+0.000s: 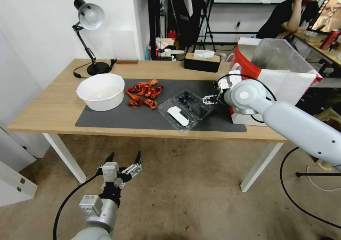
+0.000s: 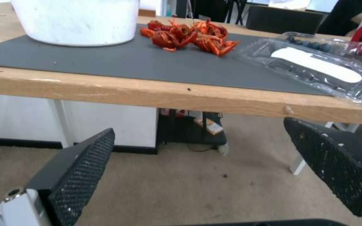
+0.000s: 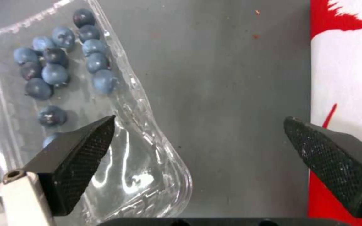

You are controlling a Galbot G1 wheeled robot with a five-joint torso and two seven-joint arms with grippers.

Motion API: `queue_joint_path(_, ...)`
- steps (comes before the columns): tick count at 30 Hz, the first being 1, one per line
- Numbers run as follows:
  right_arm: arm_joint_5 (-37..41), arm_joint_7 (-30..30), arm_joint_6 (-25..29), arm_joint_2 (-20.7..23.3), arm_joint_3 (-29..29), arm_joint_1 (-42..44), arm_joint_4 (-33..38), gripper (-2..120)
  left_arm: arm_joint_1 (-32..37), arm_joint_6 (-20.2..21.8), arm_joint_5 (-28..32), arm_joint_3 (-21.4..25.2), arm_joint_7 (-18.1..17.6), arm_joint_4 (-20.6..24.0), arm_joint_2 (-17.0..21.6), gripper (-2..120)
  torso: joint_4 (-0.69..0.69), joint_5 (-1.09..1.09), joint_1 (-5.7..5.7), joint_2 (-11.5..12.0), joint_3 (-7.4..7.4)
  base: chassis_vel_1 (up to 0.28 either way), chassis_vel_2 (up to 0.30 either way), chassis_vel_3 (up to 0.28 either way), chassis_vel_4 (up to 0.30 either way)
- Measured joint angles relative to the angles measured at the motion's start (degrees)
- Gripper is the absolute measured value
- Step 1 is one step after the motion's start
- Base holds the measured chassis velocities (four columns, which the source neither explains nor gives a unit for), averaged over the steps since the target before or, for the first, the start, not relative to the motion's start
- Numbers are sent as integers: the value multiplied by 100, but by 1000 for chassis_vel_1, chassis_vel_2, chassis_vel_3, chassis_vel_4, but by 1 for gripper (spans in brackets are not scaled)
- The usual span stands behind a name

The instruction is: Close the takeout container lid, then place the container into the takeout bag.

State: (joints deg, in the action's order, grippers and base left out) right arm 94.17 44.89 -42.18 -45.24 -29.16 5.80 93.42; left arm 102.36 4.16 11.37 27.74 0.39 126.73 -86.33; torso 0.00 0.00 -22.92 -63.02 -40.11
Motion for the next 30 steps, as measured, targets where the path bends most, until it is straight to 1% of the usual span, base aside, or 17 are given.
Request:
queue_joint_path(5, -170, -179, 3, -14, -31, 24, -126, 100, 12, -32, -19, 0, -2, -7, -12, 100, 0, 0, 0, 0, 0, 0, 0, 0, 0)
queue_joint_path(12, -193, -291, 3, -5, -41, 56, -175, 100, 10, -39, -54, -7, -5, -16, -40, 100, 0, 0, 0, 0, 0, 0, 0, 0, 0)
queue_joint_path(30, -241, -191, 4, -66, -9, 206, -291, 100, 1, -86, -104, -36, -26, -98, -50, 100, 0, 0, 0, 0, 0, 0, 0, 0, 0)
